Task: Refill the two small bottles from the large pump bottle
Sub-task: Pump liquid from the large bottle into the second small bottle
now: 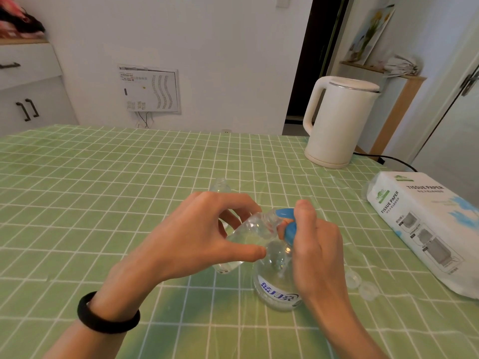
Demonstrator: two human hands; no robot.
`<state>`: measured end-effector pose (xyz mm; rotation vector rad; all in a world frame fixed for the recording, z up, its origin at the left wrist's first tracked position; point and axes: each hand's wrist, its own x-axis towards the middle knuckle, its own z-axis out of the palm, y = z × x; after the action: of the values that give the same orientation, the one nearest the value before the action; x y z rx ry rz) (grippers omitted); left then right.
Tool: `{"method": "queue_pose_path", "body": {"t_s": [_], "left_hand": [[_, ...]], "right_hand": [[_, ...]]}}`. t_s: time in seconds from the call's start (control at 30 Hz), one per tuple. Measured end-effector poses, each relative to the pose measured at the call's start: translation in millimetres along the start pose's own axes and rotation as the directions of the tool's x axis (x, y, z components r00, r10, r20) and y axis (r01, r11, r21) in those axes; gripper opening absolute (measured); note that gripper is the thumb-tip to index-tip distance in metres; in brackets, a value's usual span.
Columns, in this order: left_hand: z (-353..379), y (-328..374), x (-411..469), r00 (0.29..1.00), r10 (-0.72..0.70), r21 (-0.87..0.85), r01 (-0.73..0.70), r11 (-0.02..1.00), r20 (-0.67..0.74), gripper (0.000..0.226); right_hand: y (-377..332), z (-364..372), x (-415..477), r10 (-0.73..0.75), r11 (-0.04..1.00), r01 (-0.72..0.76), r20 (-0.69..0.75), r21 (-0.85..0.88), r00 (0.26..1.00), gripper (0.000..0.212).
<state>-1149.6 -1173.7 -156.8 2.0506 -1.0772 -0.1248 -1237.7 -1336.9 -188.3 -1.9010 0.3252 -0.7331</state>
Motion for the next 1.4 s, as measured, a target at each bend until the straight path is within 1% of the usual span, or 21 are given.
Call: {"method": "queue_pose_path", "body": {"t_s": [0.13,0.4,0.63,0.8,0.87,0.97,1.23,1.3,1.4], "left_hand": [[-1.2,-0.5,-0.6,1.000,-0.005,-0.002,0.005,1.000,-0.007,0.034],[-1.2,-1.0,-0.5,1.000,-0.004,0.023,0.004,1.000,-0.002,0.037],[-1.8,-1.6,-0.6,1.000,-0.007,0.016,0.007,1.000,-0.004,0.035],[-1.6,-0.7,-0.4,1.000,-0.007,0.020,0.007,1.000,-0.004,0.034],[-1.8,-0.6,-0.4,1.000,-0.005,0.020,0.005,1.000,-0.002,0.035],[-1.3,-0.7,-0.5,1.000,-0.001,0.021,0.001,1.000,0.000,0.034],[0.8,-1.4,0.0,1.000,0.004,0.014,-0.004,1.000,0.002,0.034],[0.8,-1.6,-0.3,1.000,0.008,0.014,-0.008,1.000,0.001,0.034],[0.8,-1.3,0.1,1.000,0.012,0.019,-0.012,1.000,0.001,0.035]], "right_hand": [[-0.8,1.0,-0.5,-0.010,1.000,0.010,-0.005,0.004,1.000,0.063],[1.4,-0.9,1.1,0.007,1.000,-0.007,0.002,0.023,1.000,0.052],[-2.3,0.5,-1.1,-0.005,1.000,0.006,-0.008,0.007,1.000,0.065],[-1.9,1.0,-1.4,-0.007,1.000,0.007,-0.011,0.017,1.000,0.070],[-0.8,1.0,-0.4,-0.005,1.000,0.005,-0.015,0.024,1.000,0.066],[0.5,-0.6,1.3,-0.017,1.000,0.017,-0.017,0.010,1.000,0.053],[2.2,1.6,-0.8,-0.038,0.999,0.039,-0.025,0.014,0.999,0.063],[2.4,0.8,-0.6,-0.040,0.999,0.041,-0.021,0.011,0.999,0.062],[1.9,-0.7,0.4,-0.020,1.000,0.020,-0.019,0.007,1.000,0.054]]}}
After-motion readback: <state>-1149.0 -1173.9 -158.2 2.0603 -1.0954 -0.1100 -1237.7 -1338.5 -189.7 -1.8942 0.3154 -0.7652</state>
